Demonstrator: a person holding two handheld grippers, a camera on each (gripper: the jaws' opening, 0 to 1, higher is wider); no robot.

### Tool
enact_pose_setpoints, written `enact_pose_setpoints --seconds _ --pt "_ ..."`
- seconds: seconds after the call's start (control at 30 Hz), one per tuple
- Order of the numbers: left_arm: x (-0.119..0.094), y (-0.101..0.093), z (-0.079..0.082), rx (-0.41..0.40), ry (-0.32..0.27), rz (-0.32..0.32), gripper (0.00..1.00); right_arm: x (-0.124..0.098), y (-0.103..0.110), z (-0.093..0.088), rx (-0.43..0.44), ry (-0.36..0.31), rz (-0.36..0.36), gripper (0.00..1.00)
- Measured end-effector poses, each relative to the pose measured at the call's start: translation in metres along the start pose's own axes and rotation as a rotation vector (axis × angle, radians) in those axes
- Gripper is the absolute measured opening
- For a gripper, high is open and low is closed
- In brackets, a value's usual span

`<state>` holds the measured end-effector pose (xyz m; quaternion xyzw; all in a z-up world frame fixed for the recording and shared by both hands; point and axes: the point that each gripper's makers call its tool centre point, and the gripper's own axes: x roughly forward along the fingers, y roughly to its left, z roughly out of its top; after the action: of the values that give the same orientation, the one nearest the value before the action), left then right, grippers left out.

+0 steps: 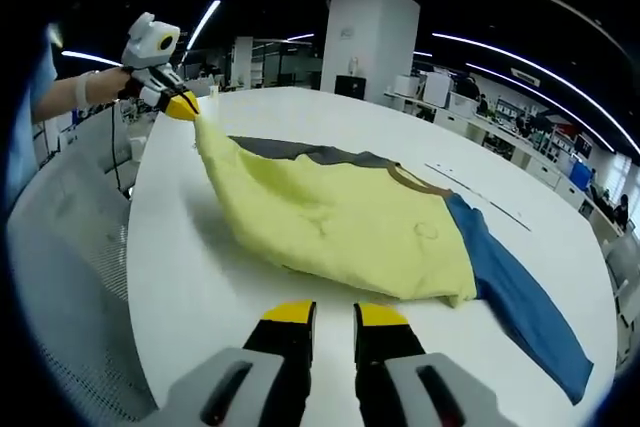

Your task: Fold the garment on the visible template until the final outline fits inside the template.

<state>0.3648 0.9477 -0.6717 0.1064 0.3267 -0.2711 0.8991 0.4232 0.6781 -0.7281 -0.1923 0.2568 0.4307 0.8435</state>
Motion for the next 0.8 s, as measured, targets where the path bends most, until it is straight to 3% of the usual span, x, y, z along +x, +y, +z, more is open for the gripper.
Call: enact_pose_setpoints --seconds 0.17,0.27,0.37,0.43,0.53,0.7,0.8 --pt "-0.004 -0.007 -0.020 -0.061 0.025 -0.006 0.00 0.002 0.002 -0.003 -0.001 0.008 0.008 0.11" --pt "-0.003 -0.015 -0.035 -0.050 0.072 -0.013 0.00 0.005 0.005 -0.006 -0.006 0.020 0.021 0.11" --pt "-0.001 -0.020 -0.038 -0.077 0.068 -0.024 0.00 0.010 0.008 -0.009 -0.019 0.040 0.037 0.12" --pt "-0.001 -0.020 -0.038 -0.077 0.069 -0.024 0.00 0.012 0.010 -0.008 -0.166 0.069 0.039 0.15" --pt "0.000 -0.021 -0.034 -0.078 0.059 -0.025 0.00 0.017 0.031 0.004 -0.270 0.036 0.113 0.23" --pt "0.000 -0.017 -0.029 -0.084 0.044 -0.017 0.00 0.032 0.062 0.016 -0.622 0.041 0.149 0.24" --pt "0.000 -0.016 -0.027 -0.087 0.035 -0.014 0.00 0.041 0.072 0.022 -0.647 0.028 0.152 0.25"
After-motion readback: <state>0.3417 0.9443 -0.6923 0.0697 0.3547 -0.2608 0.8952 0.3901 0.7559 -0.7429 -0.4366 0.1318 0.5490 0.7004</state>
